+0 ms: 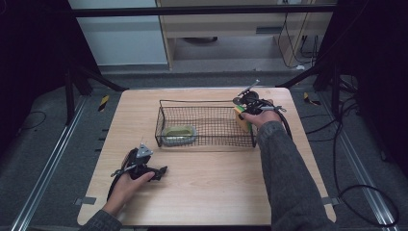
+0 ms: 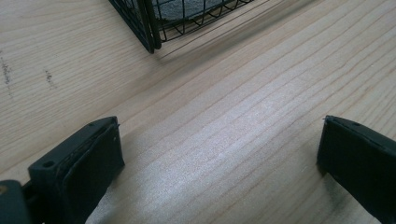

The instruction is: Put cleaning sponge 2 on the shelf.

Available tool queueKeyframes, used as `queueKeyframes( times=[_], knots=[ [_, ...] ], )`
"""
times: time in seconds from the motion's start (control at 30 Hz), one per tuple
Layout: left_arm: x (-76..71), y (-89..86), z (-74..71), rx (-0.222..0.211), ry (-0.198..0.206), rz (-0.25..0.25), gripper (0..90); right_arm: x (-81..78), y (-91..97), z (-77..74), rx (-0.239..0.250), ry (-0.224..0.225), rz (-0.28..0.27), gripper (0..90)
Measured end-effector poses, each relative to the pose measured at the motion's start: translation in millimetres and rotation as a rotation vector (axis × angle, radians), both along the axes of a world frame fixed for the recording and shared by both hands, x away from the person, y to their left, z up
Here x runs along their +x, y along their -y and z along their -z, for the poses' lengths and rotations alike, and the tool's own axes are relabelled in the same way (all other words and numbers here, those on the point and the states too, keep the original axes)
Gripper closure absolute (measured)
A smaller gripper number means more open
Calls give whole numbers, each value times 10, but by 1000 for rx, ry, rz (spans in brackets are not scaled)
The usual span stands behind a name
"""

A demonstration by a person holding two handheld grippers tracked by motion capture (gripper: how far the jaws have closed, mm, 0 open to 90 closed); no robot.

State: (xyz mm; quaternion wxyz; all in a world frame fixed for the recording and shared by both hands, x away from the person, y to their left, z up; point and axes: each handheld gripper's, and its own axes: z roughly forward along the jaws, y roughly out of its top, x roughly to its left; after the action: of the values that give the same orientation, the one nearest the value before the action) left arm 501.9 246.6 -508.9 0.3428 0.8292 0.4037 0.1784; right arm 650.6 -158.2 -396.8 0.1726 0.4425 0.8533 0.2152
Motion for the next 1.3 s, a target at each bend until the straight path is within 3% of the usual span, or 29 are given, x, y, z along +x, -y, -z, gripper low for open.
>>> queueKeyframes(
  times=[0.8, 1.03, 1.3],
  knots=[
    [1, 4, 0, 0, 0, -3, 0, -195, -172, 25, 16, -27, -46, 566],
    [1, 6, 0, 0, 0, -4, 0, -245, -215, 26, 35, -42, -36, 536],
    [1, 6, 1, 0, 0, -5, 0, -311, -207, -22, 53, -26, -42, 510]
  ],
)
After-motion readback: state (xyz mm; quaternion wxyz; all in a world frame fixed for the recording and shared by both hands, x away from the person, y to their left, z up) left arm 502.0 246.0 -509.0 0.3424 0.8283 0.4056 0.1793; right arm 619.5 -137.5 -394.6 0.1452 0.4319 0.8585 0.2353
